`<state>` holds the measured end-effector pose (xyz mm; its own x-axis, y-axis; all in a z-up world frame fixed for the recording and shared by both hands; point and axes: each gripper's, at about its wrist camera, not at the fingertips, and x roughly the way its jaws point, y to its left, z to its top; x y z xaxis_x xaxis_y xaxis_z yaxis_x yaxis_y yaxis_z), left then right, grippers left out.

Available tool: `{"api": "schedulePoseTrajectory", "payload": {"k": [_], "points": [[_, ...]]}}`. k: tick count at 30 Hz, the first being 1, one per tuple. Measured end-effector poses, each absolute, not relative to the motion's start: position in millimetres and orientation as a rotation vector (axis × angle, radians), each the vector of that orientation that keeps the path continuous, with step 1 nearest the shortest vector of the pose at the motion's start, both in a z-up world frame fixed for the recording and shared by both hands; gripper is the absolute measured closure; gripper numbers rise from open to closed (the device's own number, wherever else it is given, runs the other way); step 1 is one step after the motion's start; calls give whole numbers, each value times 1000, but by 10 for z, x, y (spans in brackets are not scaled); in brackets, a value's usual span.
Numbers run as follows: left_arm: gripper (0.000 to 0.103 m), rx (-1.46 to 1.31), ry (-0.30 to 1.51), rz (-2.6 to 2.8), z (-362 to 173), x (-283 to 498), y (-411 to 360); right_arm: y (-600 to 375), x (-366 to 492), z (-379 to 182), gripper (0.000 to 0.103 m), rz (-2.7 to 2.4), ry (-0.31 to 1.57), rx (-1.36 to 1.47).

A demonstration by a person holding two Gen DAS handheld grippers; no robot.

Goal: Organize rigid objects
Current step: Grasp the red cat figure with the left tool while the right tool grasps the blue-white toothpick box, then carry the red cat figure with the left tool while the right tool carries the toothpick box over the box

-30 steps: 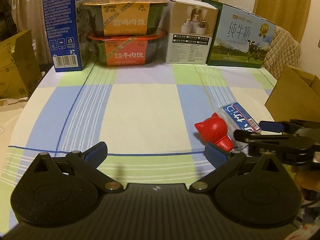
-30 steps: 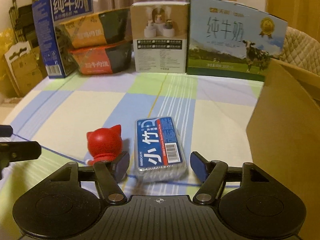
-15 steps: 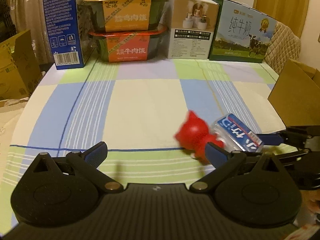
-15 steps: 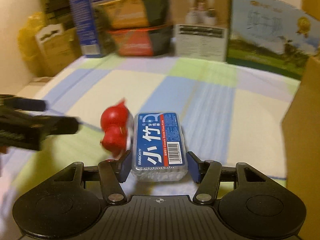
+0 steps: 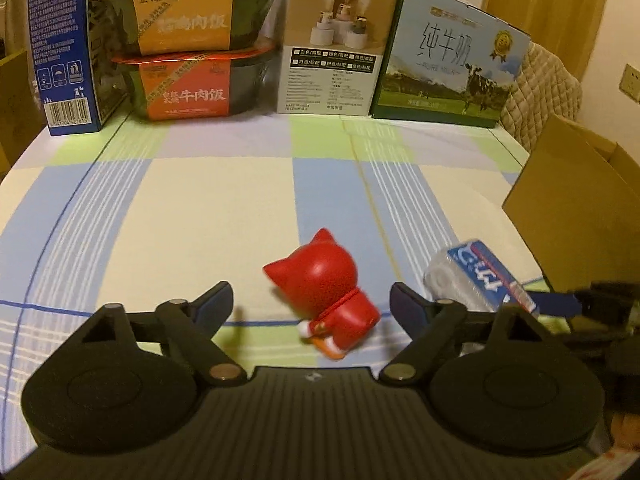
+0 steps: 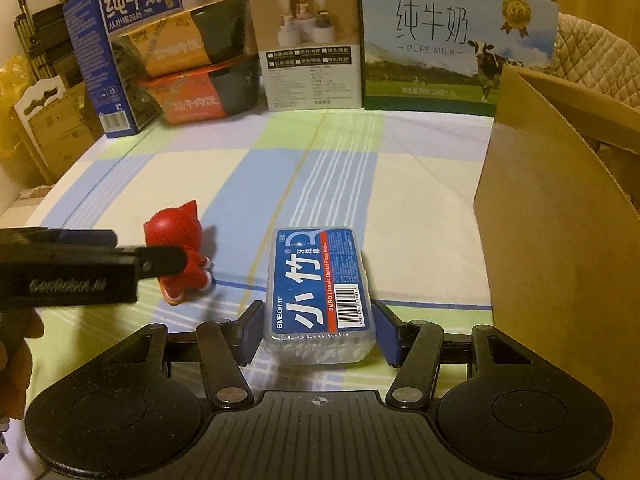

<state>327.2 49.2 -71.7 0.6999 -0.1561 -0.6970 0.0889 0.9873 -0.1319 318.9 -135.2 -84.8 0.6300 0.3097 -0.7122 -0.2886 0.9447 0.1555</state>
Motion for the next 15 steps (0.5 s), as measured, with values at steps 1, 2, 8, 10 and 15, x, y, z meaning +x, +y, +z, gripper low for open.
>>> {"api": "schedulePoseTrajectory", "payload": {"k": [1, 2, 8, 10, 15], "points": [[26, -92, 781, -129, -729, 3300, 473, -1356, 3187, -848, 49, 342, 818, 28], [29, -91, 782, -125, -747, 3344, 454, -1358, 3190, -849, 49, 342, 818, 31], [51, -56, 795, -124, -809, 3424, 405, -1354, 3197, -857, 49, 344, 813, 26], [62, -46, 802, -141, -787, 3405, 400, -1348, 3204, -860, 49, 345, 812, 21], [64, -16, 848, -160, -725, 3271, 441, -1336, 3150, -825, 49, 359, 817, 37]]}}
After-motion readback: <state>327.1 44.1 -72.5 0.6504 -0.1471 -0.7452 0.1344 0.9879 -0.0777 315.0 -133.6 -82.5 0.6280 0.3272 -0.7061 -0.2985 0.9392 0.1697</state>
